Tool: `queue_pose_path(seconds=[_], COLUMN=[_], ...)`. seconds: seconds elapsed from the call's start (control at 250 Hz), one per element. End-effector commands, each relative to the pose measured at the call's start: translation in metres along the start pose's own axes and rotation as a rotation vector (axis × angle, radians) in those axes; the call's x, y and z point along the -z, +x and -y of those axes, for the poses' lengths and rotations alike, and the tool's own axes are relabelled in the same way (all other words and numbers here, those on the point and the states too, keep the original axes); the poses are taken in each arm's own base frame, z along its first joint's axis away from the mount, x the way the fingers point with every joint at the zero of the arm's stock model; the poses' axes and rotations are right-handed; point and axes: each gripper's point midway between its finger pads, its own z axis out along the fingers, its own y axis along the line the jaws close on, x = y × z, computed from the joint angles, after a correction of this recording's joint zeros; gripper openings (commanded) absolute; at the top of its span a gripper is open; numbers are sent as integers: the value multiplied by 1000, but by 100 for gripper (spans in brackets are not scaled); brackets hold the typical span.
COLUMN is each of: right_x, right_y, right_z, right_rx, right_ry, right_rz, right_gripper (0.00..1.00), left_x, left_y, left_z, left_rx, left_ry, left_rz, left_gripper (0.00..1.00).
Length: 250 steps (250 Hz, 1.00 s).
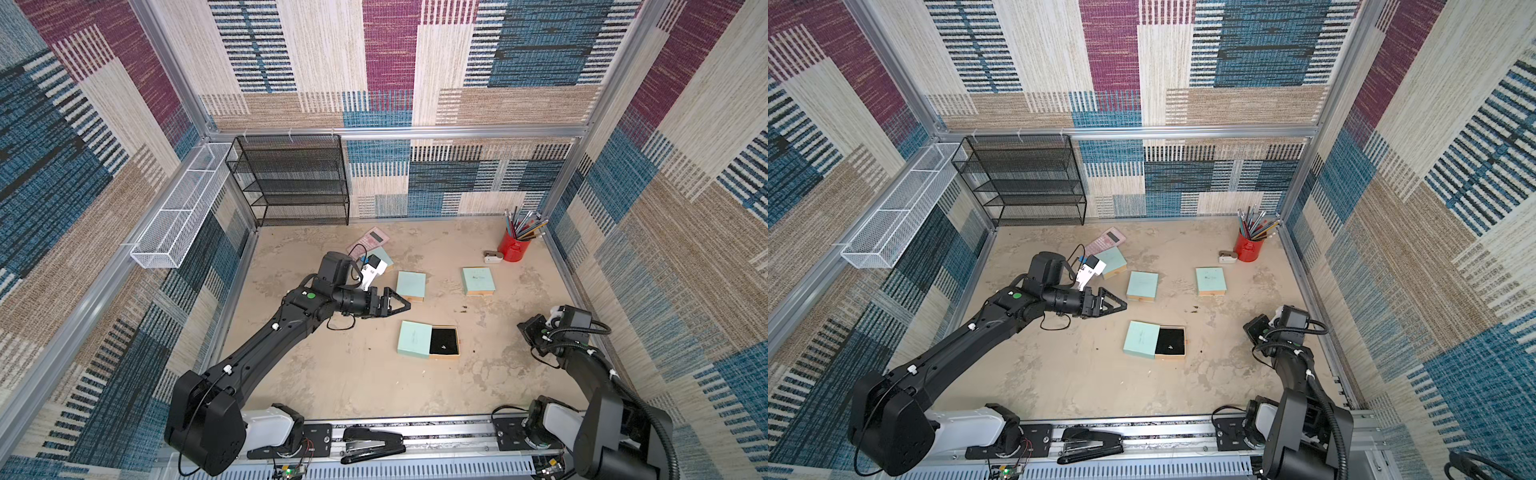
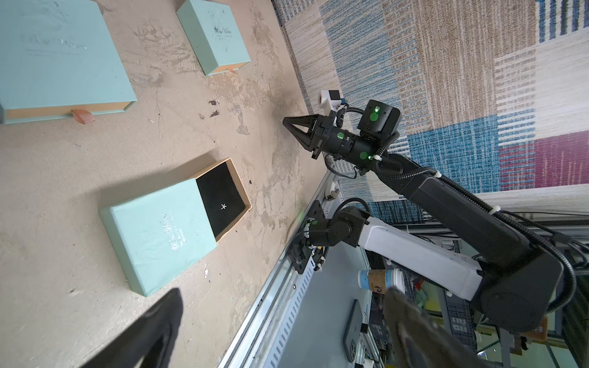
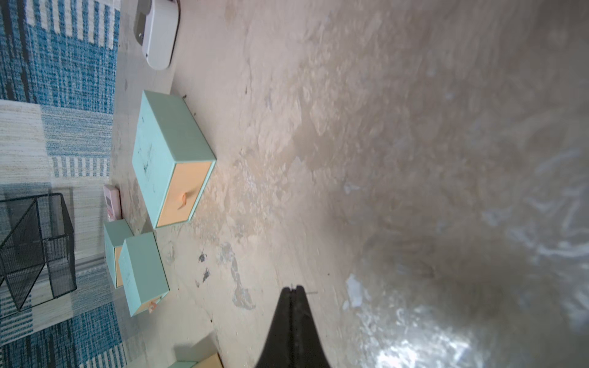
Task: Take out the earrings from the drawer-style jewelry box
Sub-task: Place the earring at the center of the board.
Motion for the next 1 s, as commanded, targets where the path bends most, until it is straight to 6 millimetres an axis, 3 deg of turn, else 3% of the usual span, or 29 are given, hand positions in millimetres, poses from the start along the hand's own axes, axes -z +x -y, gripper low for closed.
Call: queue_pose_path(seconds=[0.0,0.26,0.784,0.996], right_x=[-1,-8,-20,-18], right_y=[-21,-36,-34,-36], right_z=[-6,11,25,22], right_rx=[17,4,3,14], right_ry=[-15,45,71,68], right_rz=[62,87,56,60], right_gripper=[0,0,0,9], left_x=[1,2,1,1], left_y=[2,3,3,3], left_z=[2,2,0,-1], left_rx=[-23,-34,-31,-28], left_ry=[9,2,-1,-2], left_rz=[-10,-13,-16,-16], left_gripper=[99,98,99,98])
